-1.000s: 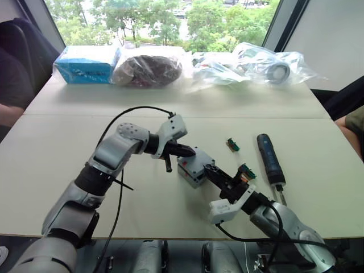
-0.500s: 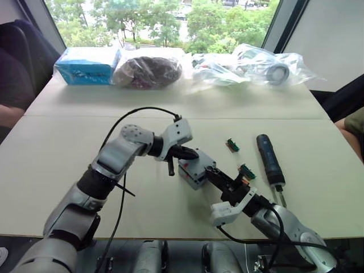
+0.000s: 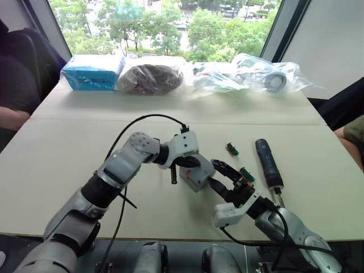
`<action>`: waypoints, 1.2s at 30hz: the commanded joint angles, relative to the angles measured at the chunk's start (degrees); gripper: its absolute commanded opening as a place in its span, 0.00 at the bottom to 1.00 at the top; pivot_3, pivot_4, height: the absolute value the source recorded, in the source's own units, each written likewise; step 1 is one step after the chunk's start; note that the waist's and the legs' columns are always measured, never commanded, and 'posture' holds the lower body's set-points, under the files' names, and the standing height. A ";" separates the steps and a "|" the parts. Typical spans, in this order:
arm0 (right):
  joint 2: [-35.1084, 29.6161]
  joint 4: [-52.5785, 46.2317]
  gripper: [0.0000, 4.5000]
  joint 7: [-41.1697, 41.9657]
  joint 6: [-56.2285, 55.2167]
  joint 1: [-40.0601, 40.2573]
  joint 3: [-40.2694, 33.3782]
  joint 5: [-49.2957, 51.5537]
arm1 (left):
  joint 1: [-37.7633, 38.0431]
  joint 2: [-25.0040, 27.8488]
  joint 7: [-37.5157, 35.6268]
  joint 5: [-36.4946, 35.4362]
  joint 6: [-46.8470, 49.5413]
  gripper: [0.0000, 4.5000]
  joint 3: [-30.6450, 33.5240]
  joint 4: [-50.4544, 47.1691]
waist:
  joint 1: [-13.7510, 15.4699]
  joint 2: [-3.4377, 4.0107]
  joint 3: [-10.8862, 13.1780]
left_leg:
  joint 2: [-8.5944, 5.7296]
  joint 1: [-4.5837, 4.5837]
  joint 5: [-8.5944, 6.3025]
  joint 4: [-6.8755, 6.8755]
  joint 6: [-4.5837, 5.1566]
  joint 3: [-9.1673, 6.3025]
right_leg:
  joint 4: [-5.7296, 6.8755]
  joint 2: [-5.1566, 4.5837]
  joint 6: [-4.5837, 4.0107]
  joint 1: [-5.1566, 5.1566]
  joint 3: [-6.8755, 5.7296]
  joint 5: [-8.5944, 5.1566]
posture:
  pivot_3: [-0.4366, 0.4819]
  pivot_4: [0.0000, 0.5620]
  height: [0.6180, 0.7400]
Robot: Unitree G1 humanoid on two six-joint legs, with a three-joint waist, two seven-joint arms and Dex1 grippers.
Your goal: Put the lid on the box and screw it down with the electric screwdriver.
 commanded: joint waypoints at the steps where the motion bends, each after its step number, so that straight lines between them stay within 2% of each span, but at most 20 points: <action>1: -0.52 -2.92 0.94 0.84 -1.10 1.51 -0.81 1.21 | 3.41 0.68 0.29 4.74 1.76 0.00 -5.95 6.45 | 0.07 0.08 -0.06 | 0.00 0.00 -0.03 0.00 0.04 0.00 | -0.03 0.00 0.00 0.01 0.00 0.00 | 0.48 0.27 1.00; 12: -1.72 -5.36 0.94 1.22 -4.18 3.23 -3.98 5.56 | 4.24 0.48 1.01 7.12 -0.15 0.00 -6.97 8.39 | 1.11 0.24 -0.27 | -0.01 0.05 -0.21 -0.02 0.18 -0.08 | -0.41 -0.04 -0.02 0.02 -0.04 0.01 | 0.48 0.27 1.00; 20: -5.82 -6.67 0.94 11.42 -4.97 -0.13 -6.94 22.22 | 4.58 -0.22 2.43 7.83 -2.19 0.00 -4.96 8.91 | 0.72 0.27 -0.58 | 0.07 0.32 -0.26 -0.06 0.22 -0.08 | -0.54 -0.23 -0.03 0.27 -0.01 0.02 | 0.48 0.27 1.00; 23: -3.83 -8.09 0.80 15.78 0.42 -1.66 -8.79 35.68 | 3.71 -3.27 4.61 1.39 -3.69 0.00 4.58 7.84 | 0.68 0.38 -0.50 | 0.05 0.34 -0.28 -0.12 0.22 -0.04 | -0.55 -0.38 -0.04 0.27 -0.02 0.02 | 0.48 0.27 1.00; 27: 0.45 -11.07 0.51 20.02 12.14 -4.46 -10.68 51.67 | -0.22 -7.12 6.20 -10.92 4.33 0.00 19.68 5.00 | 0.68 0.46 0.04 | 0.06 -0.19 -0.26 -0.14 0.21 -0.07 | -0.49 -0.46 -0.06 -0.07 -0.10 0.06 | 0.48 0.27 1.00; 30: 2.33 -13.48 0.21 22.40 22.03 -6.70 -11.17 60.69 | -1.28 -6.77 7.23 -16.12 8.08 0.00 26.14 3.09 | 0.62 0.49 0.45 | 0.06 -0.42 -0.24 -0.13 0.19 -0.07 | -0.46 -0.47 -0.05 -0.28 -0.15 0.09 | 0.48 0.27 1.00; 31: 2.05 -14.28 0.15 23.70 25.46 -7.38 -11.29 63.78 | -1.15 -6.77 8.01 -17.45 8.41 0.00 28.28 2.48 | 0.54 0.57 0.50 | 0.05 -0.49 -0.24 -0.13 0.19 -0.07 | -0.47 -0.48 -0.05 -0.32 -0.16 0.09 | 0.48 0.27 1.00; 32: 1.76 -14.96 0.03 24.64 28.13 -7.86 -11.52 66.01 | -1.03 -6.81 8.72 -18.40 8.76 0.00 29.63 2.00 | 0.44 0.60 0.52 | 0.02 -0.55 -0.24 -0.13 0.19 -0.07 | -0.47 -0.50 -0.04 -0.37 -0.17 0.09 | 0.48 0.27 1.00; 36: -2.21 -16.34 0.01 28.87 44.74 -12.13 -14.54 79.05 | 0.23 -4.00 9.29 -19.82 10.81 0.00 31.10 0.27 | -0.05 0.62 0.67 | -0.04 -0.61 -0.26 -0.14 0.21 -0.07 | -0.49 -0.54 -0.03 -0.39 -0.21 0.10 | 0.48 0.27 1.00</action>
